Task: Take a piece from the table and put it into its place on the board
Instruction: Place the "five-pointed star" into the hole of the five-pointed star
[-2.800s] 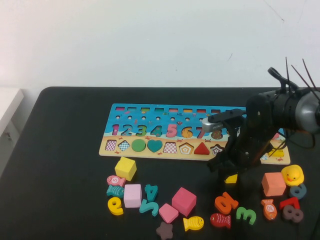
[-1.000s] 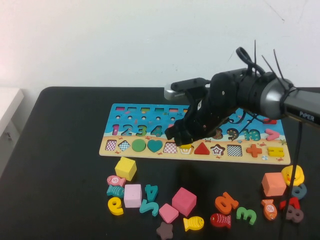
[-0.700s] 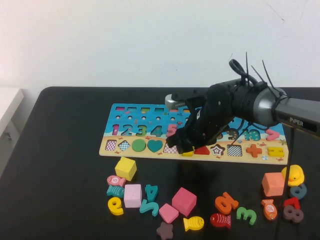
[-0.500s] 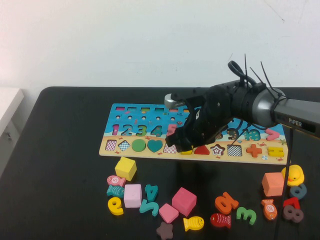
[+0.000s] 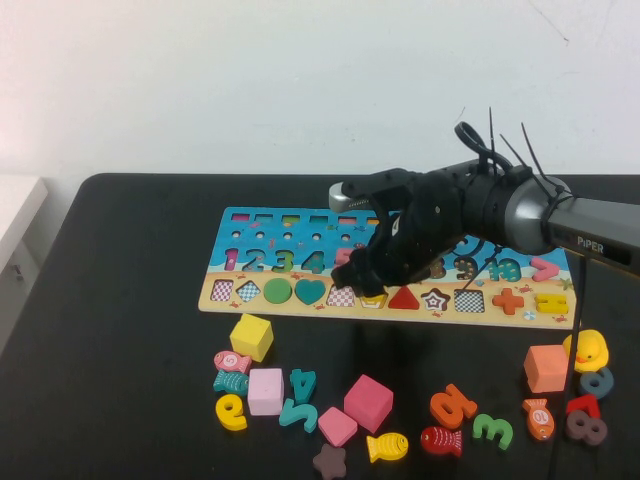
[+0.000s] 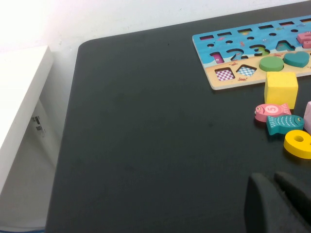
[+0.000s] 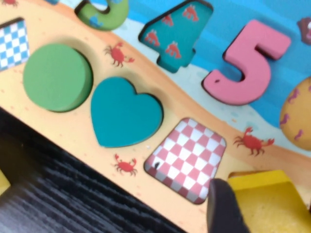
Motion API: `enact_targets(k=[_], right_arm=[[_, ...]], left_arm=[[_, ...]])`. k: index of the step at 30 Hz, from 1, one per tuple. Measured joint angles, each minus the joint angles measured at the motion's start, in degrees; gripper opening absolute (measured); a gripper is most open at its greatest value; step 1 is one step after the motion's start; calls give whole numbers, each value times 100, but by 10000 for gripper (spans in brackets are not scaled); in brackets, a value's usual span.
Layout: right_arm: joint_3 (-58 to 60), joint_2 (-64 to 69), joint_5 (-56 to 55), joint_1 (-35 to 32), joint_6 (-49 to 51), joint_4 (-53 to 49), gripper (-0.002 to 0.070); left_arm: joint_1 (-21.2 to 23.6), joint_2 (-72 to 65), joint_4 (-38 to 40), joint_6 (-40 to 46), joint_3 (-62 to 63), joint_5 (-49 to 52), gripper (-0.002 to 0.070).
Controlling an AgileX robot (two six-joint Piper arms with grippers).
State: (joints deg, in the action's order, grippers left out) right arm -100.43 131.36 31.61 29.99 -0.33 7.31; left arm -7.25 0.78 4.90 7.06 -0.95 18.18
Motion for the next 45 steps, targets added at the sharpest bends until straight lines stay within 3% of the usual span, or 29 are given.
enact_targets(k=[29, 38, 45], right_arm=[[-33, 137, 50, 0, 33, -131, 376], [-45, 137, 77, 11, 225, -131, 488], [-45, 126, 77, 11, 250, -131, 510]], left_arm=[[0, 0, 0, 0, 0, 0, -2], [0, 0, 0, 0, 0, 0, -2], [0, 0, 0, 0, 0, 0, -2]])
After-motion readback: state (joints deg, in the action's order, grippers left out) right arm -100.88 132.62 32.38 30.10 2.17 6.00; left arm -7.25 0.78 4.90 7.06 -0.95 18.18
